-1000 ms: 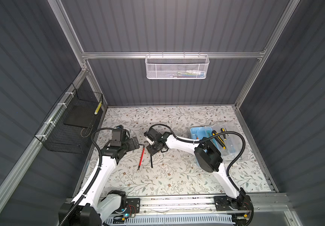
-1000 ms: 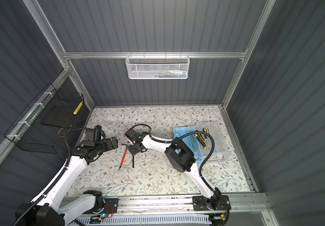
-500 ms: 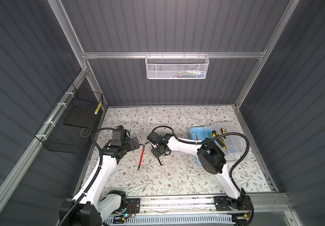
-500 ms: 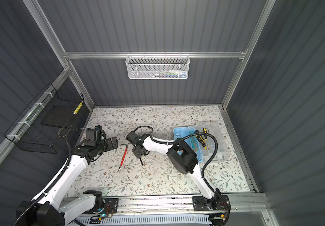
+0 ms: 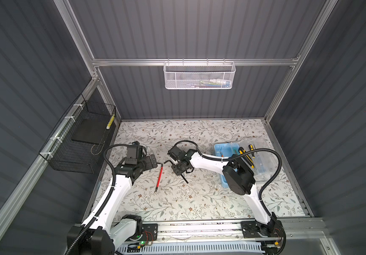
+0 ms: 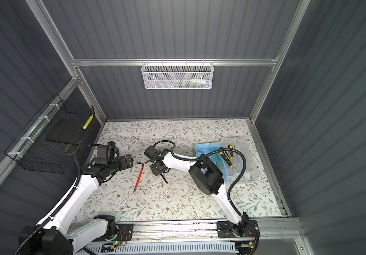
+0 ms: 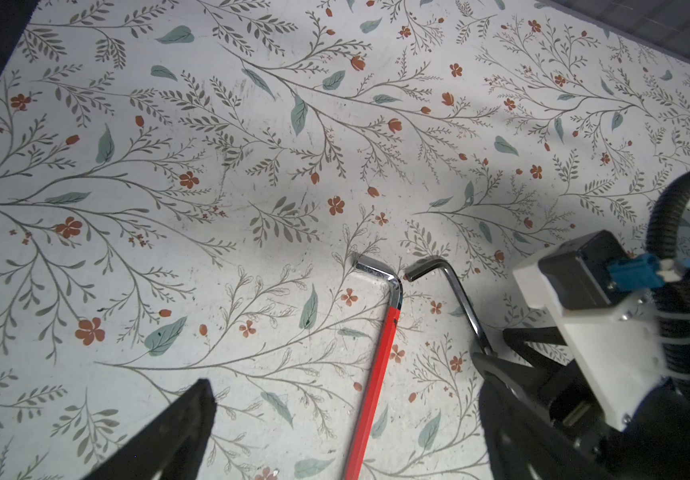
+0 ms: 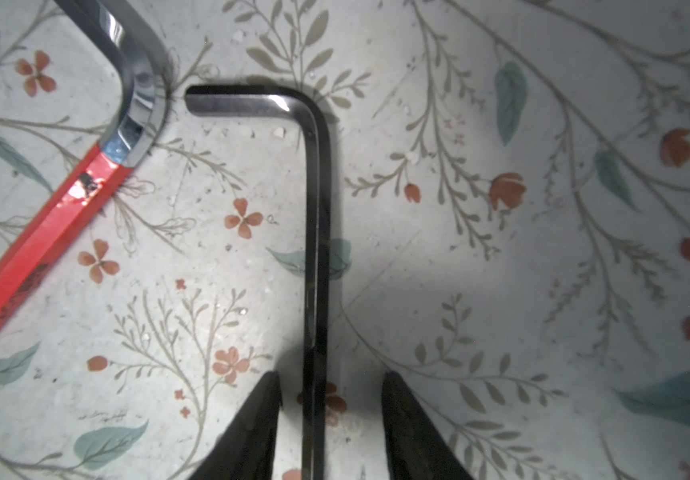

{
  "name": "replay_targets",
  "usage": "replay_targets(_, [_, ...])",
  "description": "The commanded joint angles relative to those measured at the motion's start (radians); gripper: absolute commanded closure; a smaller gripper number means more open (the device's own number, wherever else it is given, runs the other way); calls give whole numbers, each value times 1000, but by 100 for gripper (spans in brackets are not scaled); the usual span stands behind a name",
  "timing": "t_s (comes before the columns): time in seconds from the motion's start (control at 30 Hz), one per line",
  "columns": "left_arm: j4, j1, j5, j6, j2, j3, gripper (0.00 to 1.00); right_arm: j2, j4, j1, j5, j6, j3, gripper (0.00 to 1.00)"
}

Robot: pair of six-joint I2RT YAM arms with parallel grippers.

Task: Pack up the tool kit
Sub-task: 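Carry the black hex key into the blue box and lower it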

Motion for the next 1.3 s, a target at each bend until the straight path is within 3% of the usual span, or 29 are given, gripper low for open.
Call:
replay_targets(0.0, [0, 8, 15, 8, 4, 24, 0, 60, -35, 2, -12, 49, -22, 62])
replay_targets(0.27, [2, 9, 17, 13, 6, 21, 1, 31, -22, -29, -10, 111, -14, 71])
replay_targets(0.37, [6, 9, 16, 12, 1, 19, 1, -23, 28, -49, -4, 136, -65, 79])
replay_targets(0.7, [22, 8, 37, 16, 3, 20, 0, -98, 65, -85, 38, 142, -118, 92])
replay_targets(1.07, [57, 8, 55, 7, 39, 20, 0, -273, 67, -137, 75, 147, -203, 97])
replay_targets(1.27, [88, 8, 51, 8, 34, 3, 1, -451, 35, -240, 123, 135, -337, 97])
